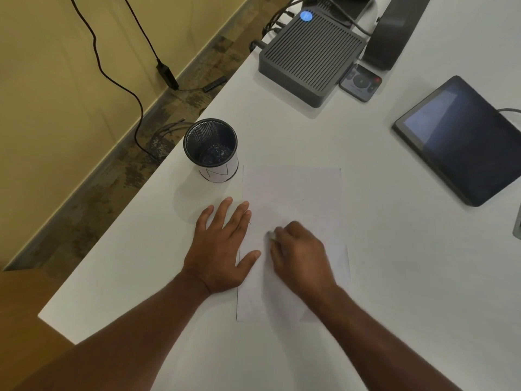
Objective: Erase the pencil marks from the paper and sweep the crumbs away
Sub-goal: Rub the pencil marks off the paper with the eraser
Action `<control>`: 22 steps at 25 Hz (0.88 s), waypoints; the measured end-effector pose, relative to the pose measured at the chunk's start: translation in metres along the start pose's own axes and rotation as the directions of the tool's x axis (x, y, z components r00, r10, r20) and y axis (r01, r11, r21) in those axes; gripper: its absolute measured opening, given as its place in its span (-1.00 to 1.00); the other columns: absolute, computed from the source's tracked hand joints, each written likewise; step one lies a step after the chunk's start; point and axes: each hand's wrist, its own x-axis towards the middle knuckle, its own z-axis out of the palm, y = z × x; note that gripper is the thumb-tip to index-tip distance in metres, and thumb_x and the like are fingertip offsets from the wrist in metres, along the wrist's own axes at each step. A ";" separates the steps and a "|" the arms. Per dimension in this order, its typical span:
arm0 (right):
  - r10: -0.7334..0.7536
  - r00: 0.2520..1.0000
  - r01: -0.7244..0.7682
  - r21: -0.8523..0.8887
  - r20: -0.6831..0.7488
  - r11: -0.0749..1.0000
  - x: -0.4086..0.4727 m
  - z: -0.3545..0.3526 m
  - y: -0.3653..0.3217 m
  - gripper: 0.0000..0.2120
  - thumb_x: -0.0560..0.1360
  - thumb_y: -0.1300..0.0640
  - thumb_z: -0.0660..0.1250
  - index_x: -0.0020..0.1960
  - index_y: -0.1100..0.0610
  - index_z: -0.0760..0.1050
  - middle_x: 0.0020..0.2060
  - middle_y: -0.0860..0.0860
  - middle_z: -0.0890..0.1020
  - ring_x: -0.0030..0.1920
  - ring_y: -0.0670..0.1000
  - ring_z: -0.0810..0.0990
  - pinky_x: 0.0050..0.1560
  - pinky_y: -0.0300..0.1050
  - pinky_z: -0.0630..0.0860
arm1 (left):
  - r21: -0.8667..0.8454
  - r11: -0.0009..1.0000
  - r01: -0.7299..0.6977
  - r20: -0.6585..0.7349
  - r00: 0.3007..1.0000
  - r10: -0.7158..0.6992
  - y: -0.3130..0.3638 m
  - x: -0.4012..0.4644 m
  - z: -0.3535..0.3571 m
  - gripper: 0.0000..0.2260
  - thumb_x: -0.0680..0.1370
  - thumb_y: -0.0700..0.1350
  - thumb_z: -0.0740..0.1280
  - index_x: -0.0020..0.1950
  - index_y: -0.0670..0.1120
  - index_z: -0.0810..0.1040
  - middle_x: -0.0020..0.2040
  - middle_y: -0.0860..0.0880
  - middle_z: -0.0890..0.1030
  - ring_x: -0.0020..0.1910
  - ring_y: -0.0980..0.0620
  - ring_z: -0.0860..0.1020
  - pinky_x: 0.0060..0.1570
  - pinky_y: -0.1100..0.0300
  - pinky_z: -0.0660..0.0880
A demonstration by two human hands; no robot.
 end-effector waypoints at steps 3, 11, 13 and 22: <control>0.088 0.994 -0.088 0.009 -0.062 0.996 0.020 -0.007 0.026 -0.83 0.53 0.17 0.35 -0.23 0.19 0.54 -0.32 0.04 0.49 -0.36 0.08 0.49 -0.35 -0.20 0.35 | -0.013 1.000 0.020 0.005 1.000 -0.020 0.001 0.000 -0.001 -0.30 0.61 0.29 0.12 0.62 -0.13 0.28 0.66 -0.09 0.26 0.67 -0.20 0.14 0.55 -0.31 0.16; 0.178 0.976 -0.161 0.132 -0.125 0.978 -0.011 0.011 0.013 -0.91 0.54 0.13 0.34 0.01 0.10 0.60 -0.17 -0.01 0.58 -0.13 -0.01 0.49 -0.14 -0.18 0.42 | -0.012 1.000 -0.015 -0.023 1.000 0.014 0.001 0.000 0.000 -0.34 0.64 0.29 0.07 0.66 -0.02 0.19 0.69 -0.07 0.16 0.68 -0.23 0.08 0.55 -0.33 0.15; 0.131 0.985 -0.118 0.110 -0.113 0.987 -0.015 0.019 0.003 -0.89 0.53 0.15 0.36 0.02 0.12 0.60 -0.17 0.00 0.59 -0.13 0.01 0.49 -0.12 -0.18 0.45 | 0.013 1.000 -0.023 -0.024 0.999 0.024 0.000 0.000 0.003 -0.32 0.64 0.33 0.05 0.65 -0.03 0.24 0.69 -0.06 0.19 0.67 -0.24 0.08 0.55 -0.33 0.15; 0.246 0.953 -0.253 -0.016 -0.178 0.967 0.013 -0.015 0.038 -0.78 0.52 0.16 0.35 -0.30 0.16 0.51 -0.35 0.07 0.48 -0.37 0.12 0.50 -0.39 -0.11 0.41 | 0.016 0.999 -0.029 -0.069 0.997 0.030 -0.001 0.001 0.008 -0.33 0.63 0.32 0.10 0.61 -0.06 0.31 0.67 -0.06 0.25 0.67 -0.25 0.11 0.55 -0.31 0.13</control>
